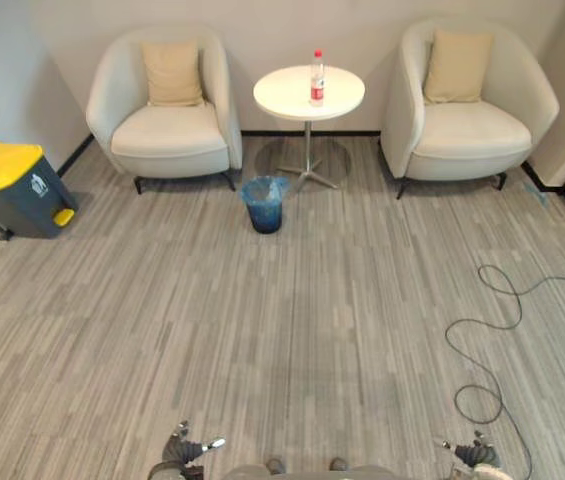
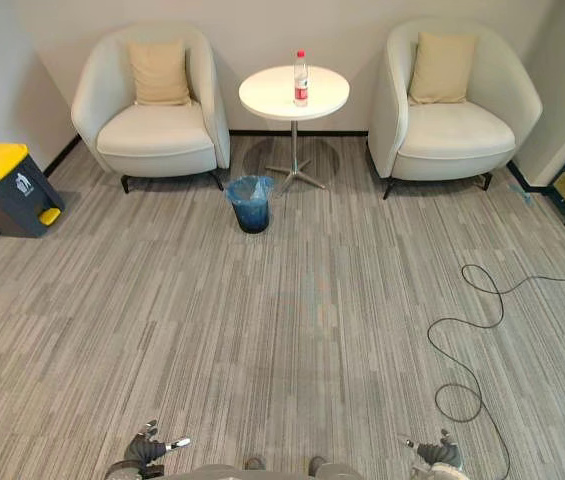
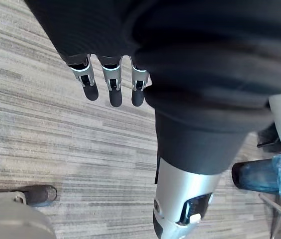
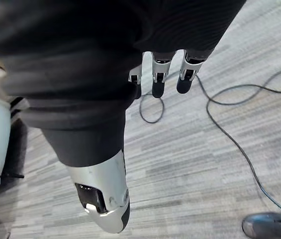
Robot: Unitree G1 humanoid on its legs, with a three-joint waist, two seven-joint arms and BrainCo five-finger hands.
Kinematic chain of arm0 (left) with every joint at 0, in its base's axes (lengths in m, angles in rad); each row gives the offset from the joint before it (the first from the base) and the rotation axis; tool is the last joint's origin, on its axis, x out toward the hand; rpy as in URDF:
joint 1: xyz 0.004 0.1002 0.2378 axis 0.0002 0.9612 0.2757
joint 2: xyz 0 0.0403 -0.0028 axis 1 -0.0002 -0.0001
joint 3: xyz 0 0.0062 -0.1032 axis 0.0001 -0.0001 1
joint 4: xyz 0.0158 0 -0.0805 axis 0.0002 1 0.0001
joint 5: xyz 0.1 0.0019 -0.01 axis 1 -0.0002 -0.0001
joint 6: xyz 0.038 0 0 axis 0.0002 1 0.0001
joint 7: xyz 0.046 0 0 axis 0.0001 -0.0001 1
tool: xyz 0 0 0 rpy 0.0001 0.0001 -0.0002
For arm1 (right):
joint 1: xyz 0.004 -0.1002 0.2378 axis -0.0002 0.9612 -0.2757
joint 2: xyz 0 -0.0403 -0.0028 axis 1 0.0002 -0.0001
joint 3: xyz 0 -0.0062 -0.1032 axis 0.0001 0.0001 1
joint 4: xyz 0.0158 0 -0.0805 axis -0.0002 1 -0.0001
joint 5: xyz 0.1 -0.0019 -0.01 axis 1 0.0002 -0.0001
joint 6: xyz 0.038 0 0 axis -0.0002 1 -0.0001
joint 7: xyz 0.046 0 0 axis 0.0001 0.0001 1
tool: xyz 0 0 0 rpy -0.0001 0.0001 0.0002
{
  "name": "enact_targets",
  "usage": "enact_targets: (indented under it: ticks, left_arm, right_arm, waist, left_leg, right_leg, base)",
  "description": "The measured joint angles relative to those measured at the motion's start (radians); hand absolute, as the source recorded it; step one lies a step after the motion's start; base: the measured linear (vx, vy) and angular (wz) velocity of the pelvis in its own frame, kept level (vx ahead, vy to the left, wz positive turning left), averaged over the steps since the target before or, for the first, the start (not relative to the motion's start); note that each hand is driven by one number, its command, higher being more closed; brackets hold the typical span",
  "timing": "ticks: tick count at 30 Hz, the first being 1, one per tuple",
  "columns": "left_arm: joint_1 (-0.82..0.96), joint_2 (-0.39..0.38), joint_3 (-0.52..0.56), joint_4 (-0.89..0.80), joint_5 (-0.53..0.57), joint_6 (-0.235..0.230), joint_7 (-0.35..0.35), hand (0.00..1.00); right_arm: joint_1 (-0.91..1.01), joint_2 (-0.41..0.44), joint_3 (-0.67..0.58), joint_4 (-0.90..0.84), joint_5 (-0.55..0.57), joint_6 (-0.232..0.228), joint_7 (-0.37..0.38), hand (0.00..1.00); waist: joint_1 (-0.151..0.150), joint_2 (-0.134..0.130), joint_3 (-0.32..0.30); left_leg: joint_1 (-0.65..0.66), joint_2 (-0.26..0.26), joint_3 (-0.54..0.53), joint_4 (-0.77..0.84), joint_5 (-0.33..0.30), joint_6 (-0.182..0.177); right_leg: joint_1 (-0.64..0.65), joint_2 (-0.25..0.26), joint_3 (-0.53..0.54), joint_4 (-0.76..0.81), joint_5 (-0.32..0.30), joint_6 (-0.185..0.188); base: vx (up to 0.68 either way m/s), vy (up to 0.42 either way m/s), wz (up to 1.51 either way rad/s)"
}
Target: Gather rubbish on tea table into small bin, then transfer packed bag to large trash can.
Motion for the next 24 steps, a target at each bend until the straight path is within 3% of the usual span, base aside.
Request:
enact_targets:
  ticks: [7, 16, 21, 24]
  left_arm:
    - [0.001, -0.005, 0.032, 0.000, -0.001, -0.006, -0.020, 0.00]
    - [0.001, -0.023, 0.028, -0.032, -0.029, -0.005, -0.018, 0.00]
    - [0.014, -0.058, 0.027, -0.120, -0.073, -0.006, -0.016, 0.00]
    - [0.030, -0.061, 0.027, -0.186, -0.099, -0.007, -0.015, 0.00]
  right_arm:
    - [-0.003, -0.044, 0.009, -0.053, -0.042, -0.001, 0.018, 0.00]
    - [-0.007, -0.035, 0.045, -0.065, -0.015, 0.001, 0.016, 0.00]
    - [-0.039, -0.025, 0.048, -0.069, 0.016, 0.001, 0.015, 0.00]
    - [-0.062, -0.018, 0.062, -0.116, 0.036, 0.000, 0.014, 0.00]
  waist:
    - [-0.002, 0.024, 0.013]
    - [-0.002, 0.024, 0.015]
    - [0.006, 0.041, 0.025]
    - [0.005, 0.049, 0.035]
  left_leg:
    - [0.005, 0.004, 0.011, 0.015, -0.027, 0.019]
    - [-0.052, 0.007, 0.016, 0.054, -0.046, 0.024]
    - [-0.128, 0.024, 0.045, 0.155, -0.112, 0.032]
    - [-0.162, 0.027, 0.072, 0.216, -0.164, 0.047]
  right_leg:
    - [0.011, 0.004, 0.015, -0.012, -0.002, 0.003]
    - [-0.029, 0.004, 0.018, -0.012, 0.000, 0.007]
    - [-0.080, 0.014, 0.050, 0.009, -0.008, 0.018]
    - [-0.148, 0.013, 0.079, 0.132, -0.077, 0.035]
  base:
    - [0.01, -0.005, -0.06]
    - [-0.03, -0.001, -0.02]
    - [0.02, 0.016, -0.19]
    - [0.07, 0.060, -0.30]
